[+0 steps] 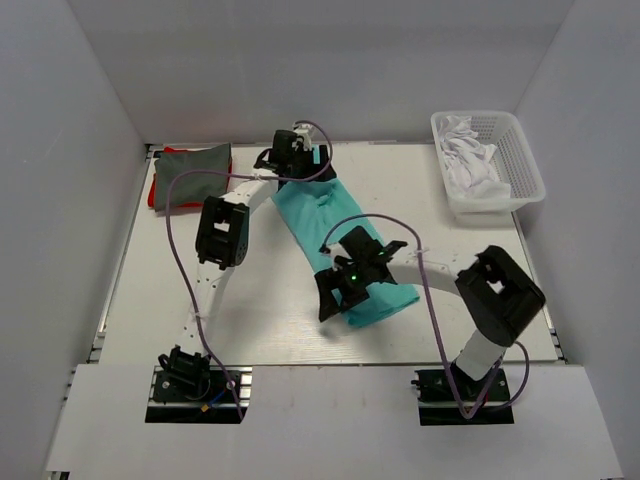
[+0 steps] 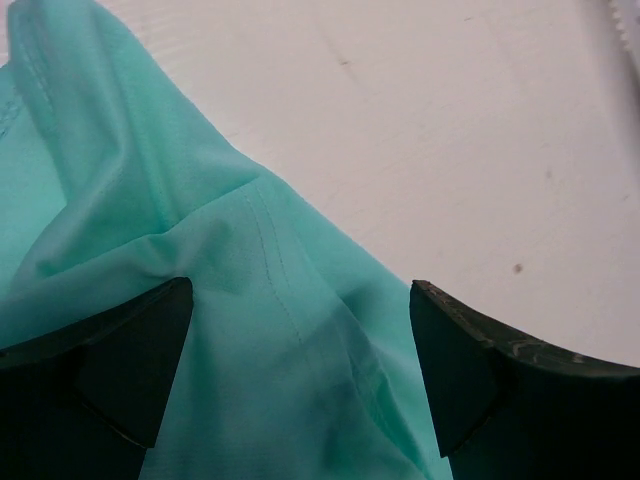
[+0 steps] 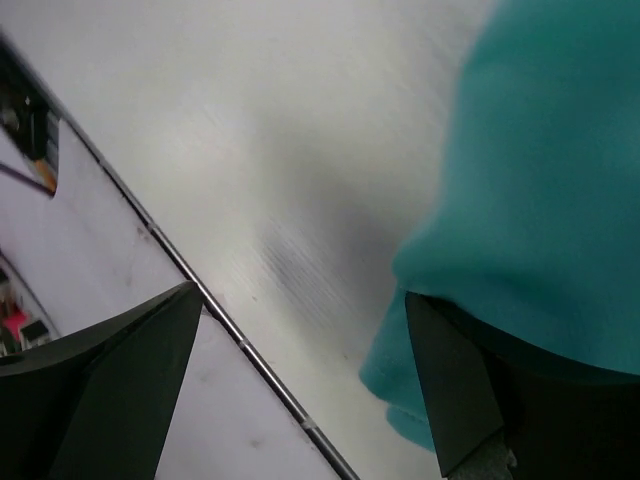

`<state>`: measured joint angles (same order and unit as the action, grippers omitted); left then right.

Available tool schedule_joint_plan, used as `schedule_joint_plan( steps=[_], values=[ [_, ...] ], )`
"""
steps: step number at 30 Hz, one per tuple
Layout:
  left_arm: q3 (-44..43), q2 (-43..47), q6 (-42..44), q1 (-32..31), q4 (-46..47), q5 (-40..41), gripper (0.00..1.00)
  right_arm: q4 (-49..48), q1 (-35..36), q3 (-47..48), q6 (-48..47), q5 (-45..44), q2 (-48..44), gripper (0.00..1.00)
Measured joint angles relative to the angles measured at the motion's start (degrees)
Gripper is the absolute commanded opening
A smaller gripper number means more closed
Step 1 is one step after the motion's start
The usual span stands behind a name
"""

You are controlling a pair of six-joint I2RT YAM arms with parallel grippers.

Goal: Fold and stack the t-shirts
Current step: Rotate the tshirt 90 degrees

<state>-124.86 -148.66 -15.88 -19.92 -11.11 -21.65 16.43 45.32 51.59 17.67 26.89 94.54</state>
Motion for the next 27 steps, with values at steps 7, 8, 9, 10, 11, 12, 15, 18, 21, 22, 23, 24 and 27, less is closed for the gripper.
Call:
schedule_joint_plan(
  steps=[7,8,9,10,11,12,15,18,21,22,23,24,27],
  values=[
    [-5.7,-4.5,-5.7,-2.2,2.9,-0.7,1.0,1.7,4.8,16.7,-6.2,7.7,15.1,0.88],
    [-6.1,-4.8,-6.4,-2.3,3.4,-0.5,1.0,1.6,5.5,19.5,-7.1,8.0,17.0,0.88],
    [-6.2,-5.1,-7.2,-2.4,3.9,-0.3,1.0,1.4,6.0,21.4,-8.0,8.4,18.4,0.88],
    [-6.5,-5.4,-7.9,-2.3,4.3,-0.1,1.0,1.3,6.7,23.1,-8.9,8.9,19.6,0.88],
    [-6.8,-5.7,-8.5,-2.3,4.8,0.0,1.0,1.2,7.2,24.1,-9.5,9.4,20.3,0.88],
    [-7.1,-6.0,-9.2,-2.3,5.3,0.3,1.0,1.0,7.8,24.8,-10.3,9.7,20.7,0.88],
    [-8.3,-7.0,-11.2,-2.3,6.4,2.1,1.0,1.0,9.3,24.9,-12.5,10.7,20.4,0.88],
    [-9.2,-7.7,-13.5,-2.4,7.7,4.6,1.0,0.3,10.3,24.2,-13.8,11.0,18.7,0.89],
    [-10.8,-8.6,-15.6,-2.4,7.9,6.0,1.0,-1.4,10.4,22.8,-13.7,11.0,14.6,0.89],
    [-10.8,-8.7,-16.1,-2.4,8.0,6.2,1.0,-1.7,10.3,22.6,-13.5,10.8,13.0,0.89],
    [-10.8,-8.6,-16.5,-2.4,8.0,6.3,1.0,-2.0,10.3,22.6,-13.3,10.6,11.5,0.89],
    [-10.8,-8.5,-16.8,-2.4,8.0,6.6,1.0,-2.7,10.2,22.5,-12.9,10.3,9.8,0.89],
    [-10.6,-7.6,-16.9,-2.4,7.1,7.3,1.0,-5.6,10.0,20.8,-10.4,7.4,4.2,0.89]
  ],
)
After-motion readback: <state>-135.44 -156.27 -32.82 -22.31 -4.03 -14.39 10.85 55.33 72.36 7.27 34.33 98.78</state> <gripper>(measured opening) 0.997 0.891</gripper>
